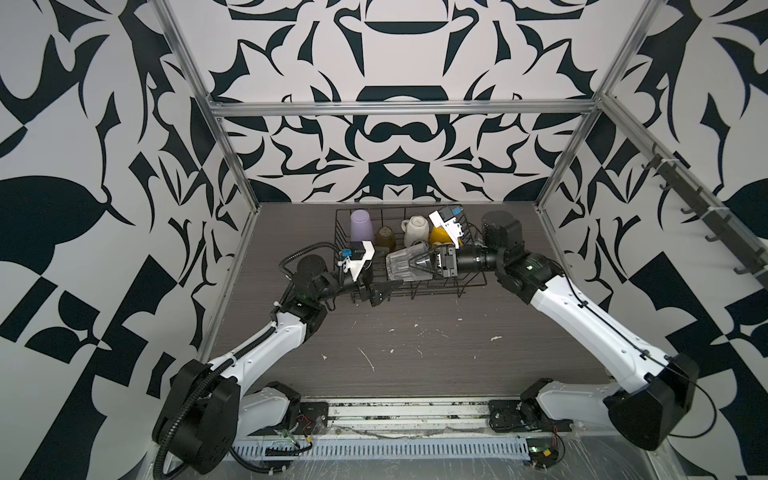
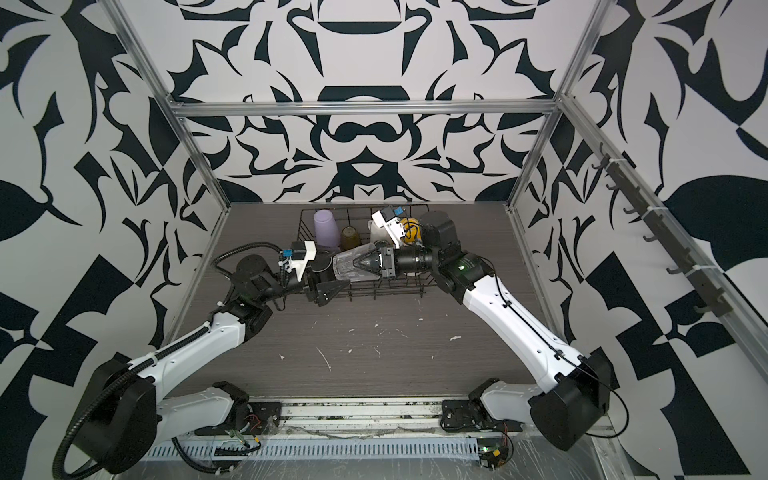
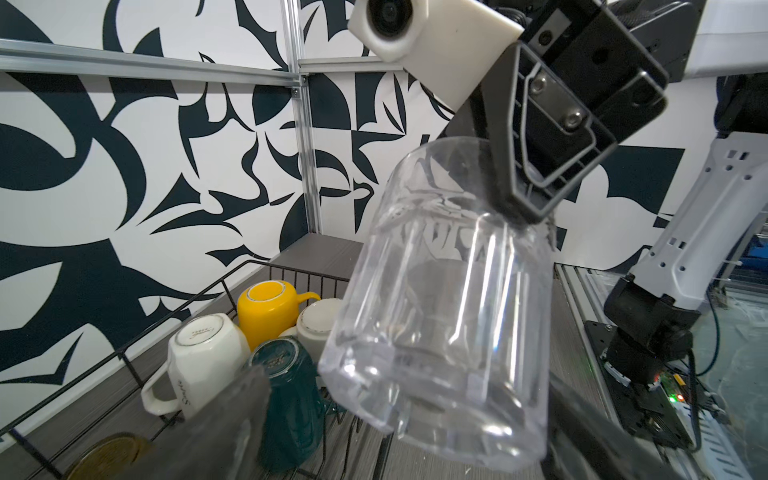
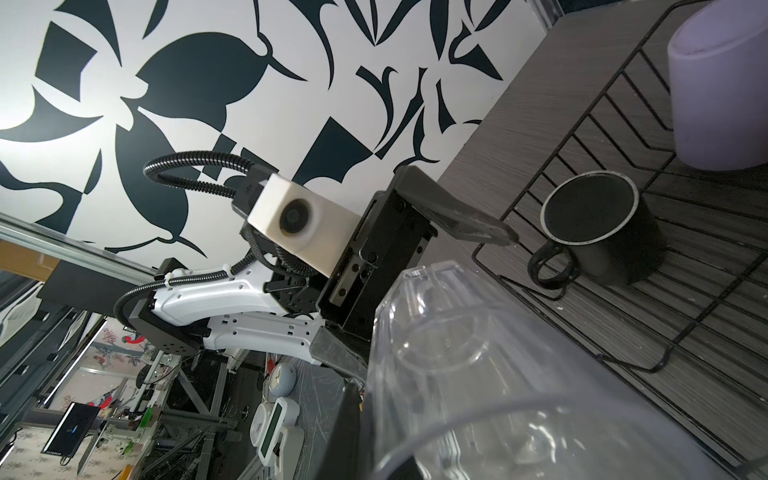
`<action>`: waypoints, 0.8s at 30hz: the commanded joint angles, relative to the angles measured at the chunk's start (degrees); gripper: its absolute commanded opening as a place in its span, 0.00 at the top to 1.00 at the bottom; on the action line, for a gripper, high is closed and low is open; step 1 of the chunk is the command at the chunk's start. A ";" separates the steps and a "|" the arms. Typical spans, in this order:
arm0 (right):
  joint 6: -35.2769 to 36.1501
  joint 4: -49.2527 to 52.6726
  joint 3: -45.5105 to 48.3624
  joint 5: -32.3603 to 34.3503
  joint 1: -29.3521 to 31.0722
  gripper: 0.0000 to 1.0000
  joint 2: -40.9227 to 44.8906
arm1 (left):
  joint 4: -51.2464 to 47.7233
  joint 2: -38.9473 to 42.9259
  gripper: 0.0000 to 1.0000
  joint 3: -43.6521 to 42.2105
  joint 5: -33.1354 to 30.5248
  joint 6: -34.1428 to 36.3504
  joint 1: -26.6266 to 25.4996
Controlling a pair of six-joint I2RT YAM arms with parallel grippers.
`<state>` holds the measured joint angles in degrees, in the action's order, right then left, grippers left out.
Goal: Load the cups into the dish rack
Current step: 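Carry the clear cup over the rack with the right gripper while the left approaches, then close the left gripper on the clear cup's base held by the right gripper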
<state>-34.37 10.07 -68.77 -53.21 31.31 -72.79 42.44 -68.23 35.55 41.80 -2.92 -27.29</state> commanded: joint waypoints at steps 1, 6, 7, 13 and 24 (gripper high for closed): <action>-0.96 -5.37 -0.50 -5.05 1.43 1.00 0.13 | 1.77 -0.68 0.01 0.71 1.81 0.72 0.16; -2.59 -7.53 -0.66 -6.81 2.29 1.00 -0.74 | 2.55 -0.92 0.01 0.72 3.59 0.75 0.16; -3.06 -8.19 -0.58 -7.07 2.38 1.00 -0.92 | 2.73 -0.98 0.01 0.66 3.87 0.73 0.13; -6.52 -12.92 0.07 -8.69 3.05 1.00 -1.91 | 4.18 -0.82 0.01 0.67 5.32 0.46 0.14; -14.42 -23.32 2.36 -10.94 3.35 1.00 -3.19 | 8.92 -0.35 0.01 -0.39 5.87 -1.21 0.12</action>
<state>-45.52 -5.56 -66.72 -61.08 33.95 -76.69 47.68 -68.77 35.55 47.11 -3.40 -27.29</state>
